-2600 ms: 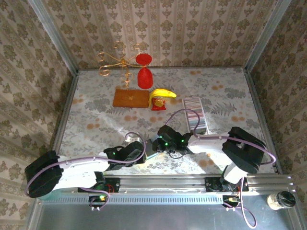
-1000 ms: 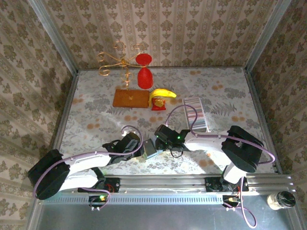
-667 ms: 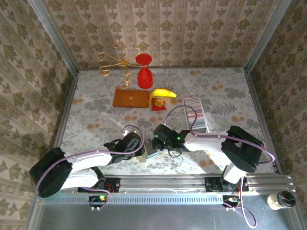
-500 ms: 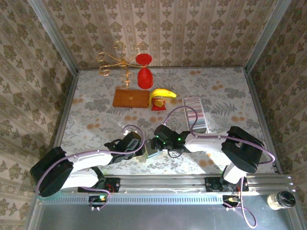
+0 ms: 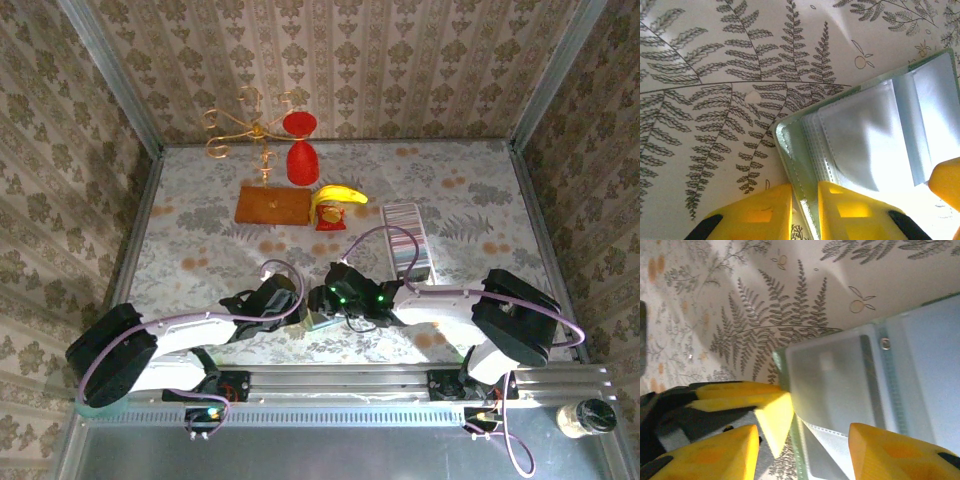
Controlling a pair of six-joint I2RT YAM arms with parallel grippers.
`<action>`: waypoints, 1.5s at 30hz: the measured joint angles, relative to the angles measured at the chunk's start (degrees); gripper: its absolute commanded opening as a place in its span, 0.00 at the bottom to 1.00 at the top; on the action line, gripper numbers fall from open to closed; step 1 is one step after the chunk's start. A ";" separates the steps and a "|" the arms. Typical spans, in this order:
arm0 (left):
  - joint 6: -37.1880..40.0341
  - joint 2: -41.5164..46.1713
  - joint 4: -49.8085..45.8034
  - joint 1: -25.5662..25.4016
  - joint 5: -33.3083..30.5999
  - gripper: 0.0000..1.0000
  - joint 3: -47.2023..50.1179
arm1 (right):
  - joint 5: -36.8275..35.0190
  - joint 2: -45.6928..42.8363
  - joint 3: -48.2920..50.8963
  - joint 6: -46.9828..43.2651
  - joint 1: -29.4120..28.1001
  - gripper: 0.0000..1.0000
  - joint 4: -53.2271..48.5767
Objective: Put the credit cards into the card holder
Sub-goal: Flip over the card slot in the card holder, then pick up the credit card from the storage box.
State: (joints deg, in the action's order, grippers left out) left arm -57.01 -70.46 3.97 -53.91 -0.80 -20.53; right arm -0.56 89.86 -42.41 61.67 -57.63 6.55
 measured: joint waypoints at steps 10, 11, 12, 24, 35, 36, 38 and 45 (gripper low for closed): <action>-1.27 7.13 -2.62 -0.04 -1.38 0.26 2.21 | 0.90 0.00 0.17 1.51 -0.31 0.50 1.75; -1.27 7.82 -3.17 -0.04 -1.64 0.27 2.27 | 1.03 0.00 0.37 1.62 -0.37 0.50 2.23; -1.27 8.37 -3.58 -0.04 -1.88 0.27 2.38 | 1.07 0.00 0.48 1.75 -0.42 0.49 2.49; -1.70 11.32 -6.36 -0.04 -2.69 0.27 3.08 | 1.53 -1.29 1.44 3.34 -0.98 0.32 2.62; -1.92 11.34 -6.60 -0.04 -2.86 0.26 3.32 | 1.11 -3.61 1.44 2.82 -1.18 0.31 0.61; -1.92 11.34 -6.60 -0.04 -2.86 0.26 3.32 | 0.92 -3.91 1.44 2.58 -1.18 0.31 -0.02; -1.92 11.34 -6.60 -0.04 -2.89 0.26 3.34 | 0.28 -4.59 1.44 1.90 -1.18 0.32 -1.64; -1.95 11.34 -6.82 -0.04 -2.89 0.26 3.78 | -3.08 -5.51 0.11 -2.19 -1.18 0.47 -9.31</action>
State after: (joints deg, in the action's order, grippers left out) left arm -58.96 -59.11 -2.85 -53.95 -3.68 -16.75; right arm -3.64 84.36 -42.30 59.48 -58.81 -2.76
